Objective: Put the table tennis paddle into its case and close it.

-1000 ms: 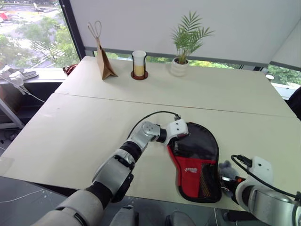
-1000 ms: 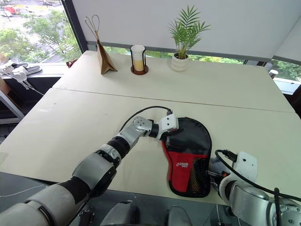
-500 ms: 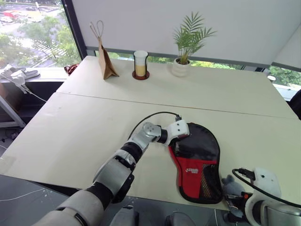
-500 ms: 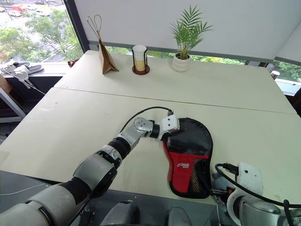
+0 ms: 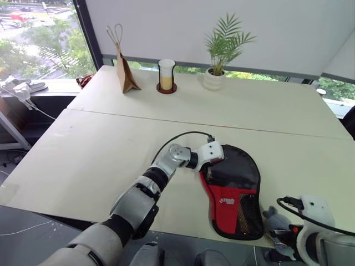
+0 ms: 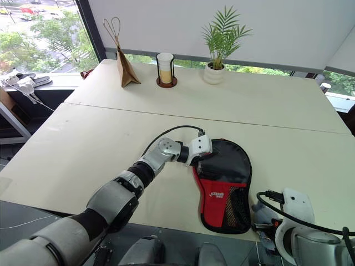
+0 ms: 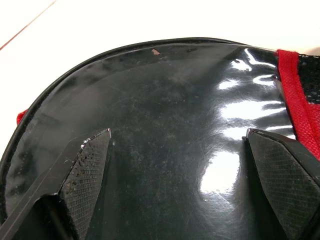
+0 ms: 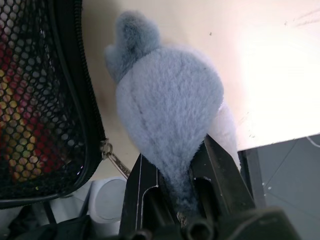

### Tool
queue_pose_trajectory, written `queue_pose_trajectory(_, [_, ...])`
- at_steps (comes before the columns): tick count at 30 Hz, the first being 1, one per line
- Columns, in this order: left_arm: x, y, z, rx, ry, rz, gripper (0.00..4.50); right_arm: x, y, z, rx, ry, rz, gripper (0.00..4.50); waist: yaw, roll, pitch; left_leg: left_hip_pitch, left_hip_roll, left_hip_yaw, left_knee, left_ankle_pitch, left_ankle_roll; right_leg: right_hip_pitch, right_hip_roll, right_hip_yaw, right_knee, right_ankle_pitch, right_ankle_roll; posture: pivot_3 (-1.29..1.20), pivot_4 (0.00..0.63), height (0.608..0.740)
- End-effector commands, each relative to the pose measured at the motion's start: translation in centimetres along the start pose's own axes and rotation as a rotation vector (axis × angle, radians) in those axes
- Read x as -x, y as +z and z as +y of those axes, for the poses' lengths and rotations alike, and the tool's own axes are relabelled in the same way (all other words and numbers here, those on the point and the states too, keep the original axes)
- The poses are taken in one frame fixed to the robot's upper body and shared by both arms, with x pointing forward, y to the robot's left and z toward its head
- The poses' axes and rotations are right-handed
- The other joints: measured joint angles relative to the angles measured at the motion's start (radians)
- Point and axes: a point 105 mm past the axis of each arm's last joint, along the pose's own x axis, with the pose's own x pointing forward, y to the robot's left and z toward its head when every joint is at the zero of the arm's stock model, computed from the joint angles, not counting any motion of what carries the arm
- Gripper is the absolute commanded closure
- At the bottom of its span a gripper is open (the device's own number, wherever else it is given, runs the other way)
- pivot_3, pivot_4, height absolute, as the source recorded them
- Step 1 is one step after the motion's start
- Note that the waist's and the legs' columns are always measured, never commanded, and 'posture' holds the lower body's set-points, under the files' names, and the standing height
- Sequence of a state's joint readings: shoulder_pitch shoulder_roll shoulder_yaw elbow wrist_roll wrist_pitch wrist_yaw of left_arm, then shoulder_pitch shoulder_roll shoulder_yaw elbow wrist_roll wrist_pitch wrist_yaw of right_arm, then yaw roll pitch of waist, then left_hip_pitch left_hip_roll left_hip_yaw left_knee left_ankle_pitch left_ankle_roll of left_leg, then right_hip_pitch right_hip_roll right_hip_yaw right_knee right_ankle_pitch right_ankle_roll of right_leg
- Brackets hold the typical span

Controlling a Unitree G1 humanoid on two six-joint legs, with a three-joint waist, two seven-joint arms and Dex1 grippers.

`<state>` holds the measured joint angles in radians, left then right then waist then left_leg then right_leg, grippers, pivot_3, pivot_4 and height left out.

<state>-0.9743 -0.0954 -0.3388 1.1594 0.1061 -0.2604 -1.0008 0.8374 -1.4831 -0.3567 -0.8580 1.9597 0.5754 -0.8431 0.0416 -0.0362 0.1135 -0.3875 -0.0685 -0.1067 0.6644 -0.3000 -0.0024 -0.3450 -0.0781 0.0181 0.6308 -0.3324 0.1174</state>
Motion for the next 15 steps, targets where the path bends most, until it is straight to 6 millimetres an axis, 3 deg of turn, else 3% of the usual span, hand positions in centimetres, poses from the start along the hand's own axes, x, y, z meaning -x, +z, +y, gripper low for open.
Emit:
queue_pose_trajectory(1, [0.3,-2.8,-0.9,0.025,-0.025,0.114,0.0,-0.1,0.2,-0.7,0.034,-0.021,0.02,4.03,0.0,0.001,0.001,0.0,0.0,0.0,0.0,0.0,0.0,0.0,0.0,0.0,0.0,0.0,0.0,0.0,0.15,0.74])
queue_pose_trajectory(9, [0.3,-2.8,-0.8,0.023,-0.026,0.113,0.0,0.7,3.9,-2.3,0.168,-0.095,-0.056,0.04,-0.002,0.005,0.002,0.0,0.0,0.0,0.001,0.0,0.0,0.0,-0.001,0.0,0.0,0.0,0.0,0.0,0.15,0.74])
queue_pose_trajectory(15, [0.4,-2.7,-0.7,0.025,-0.021,0.106,0.0,2.4,8.8,-3.9,0.308,-0.169,-0.192,0.04,-0.002,0.011,0.002,-0.002,0.0,0.0,0.001,0.0,0.0,-0.002,-0.001,0.0,0.0,0.0,0.0,0.0,0.15,0.74])
